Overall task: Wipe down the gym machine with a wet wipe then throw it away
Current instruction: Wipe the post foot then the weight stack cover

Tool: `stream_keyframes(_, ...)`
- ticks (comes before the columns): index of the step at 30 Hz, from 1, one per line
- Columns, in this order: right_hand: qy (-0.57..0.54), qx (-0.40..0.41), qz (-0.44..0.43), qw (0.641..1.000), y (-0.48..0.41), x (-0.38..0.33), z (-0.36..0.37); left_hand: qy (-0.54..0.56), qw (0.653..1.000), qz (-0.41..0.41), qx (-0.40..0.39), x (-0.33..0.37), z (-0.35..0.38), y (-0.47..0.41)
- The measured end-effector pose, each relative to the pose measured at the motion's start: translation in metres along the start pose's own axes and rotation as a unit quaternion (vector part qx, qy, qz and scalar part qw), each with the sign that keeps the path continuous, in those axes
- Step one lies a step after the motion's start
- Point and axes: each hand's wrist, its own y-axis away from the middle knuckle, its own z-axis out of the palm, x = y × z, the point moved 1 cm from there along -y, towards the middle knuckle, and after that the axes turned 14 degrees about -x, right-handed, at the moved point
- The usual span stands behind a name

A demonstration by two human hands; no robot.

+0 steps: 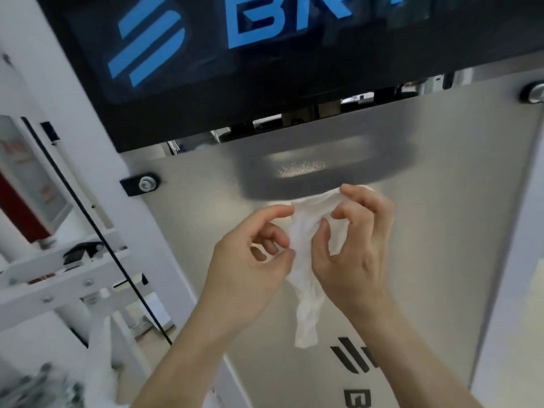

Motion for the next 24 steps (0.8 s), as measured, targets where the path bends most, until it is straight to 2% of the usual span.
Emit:
stream_keyframes(5,0.174,0.007,0.046,0.984,0.002,-0.019,0.008,-0.086,0.989,0.099,0.061,-0.013,-0.006,-0.003)
stream_keyframes(10,0.204,-0.008,0.075,0.976,0.015,-0.016,0.035,-0.225,0.947,0.218,0.078,-0.027,-0.022,0.003)
stream_keyframes(13,0.224,-0.027,0.143,0.964,0.014,-0.02,0.061,-0.36,0.891,0.232,0.15,-0.045,-0.039,0.008)
stream_keyframes(15,0.239,-0.025,0.16,0.957,0.005,-0.047,0.085,-0.433,0.852,0.221,0.196,-0.06,-0.06,0.004)
stream_keyframes(17,0.255,-0.042,0.105,0.96,0.003,-0.075,0.109,-0.45,0.835,0.231,0.217,-0.072,-0.08,0.005)
stream_keyframes(20,0.305,-0.097,-0.014,0.947,0.015,-0.078,0.117,-0.447,0.831,0.259,0.207,-0.086,-0.086,0.015)
stream_keyframes(22,0.331,-0.093,-0.047,0.938,0.018,-0.072,0.098,-0.436,0.837,0.287,0.163,-0.088,-0.073,0.024)
stream_keyframes(24,0.337,-0.075,-0.051,0.937,0.012,-0.077,0.08,-0.39,0.861,0.311,0.101,-0.084,-0.062,0.028)
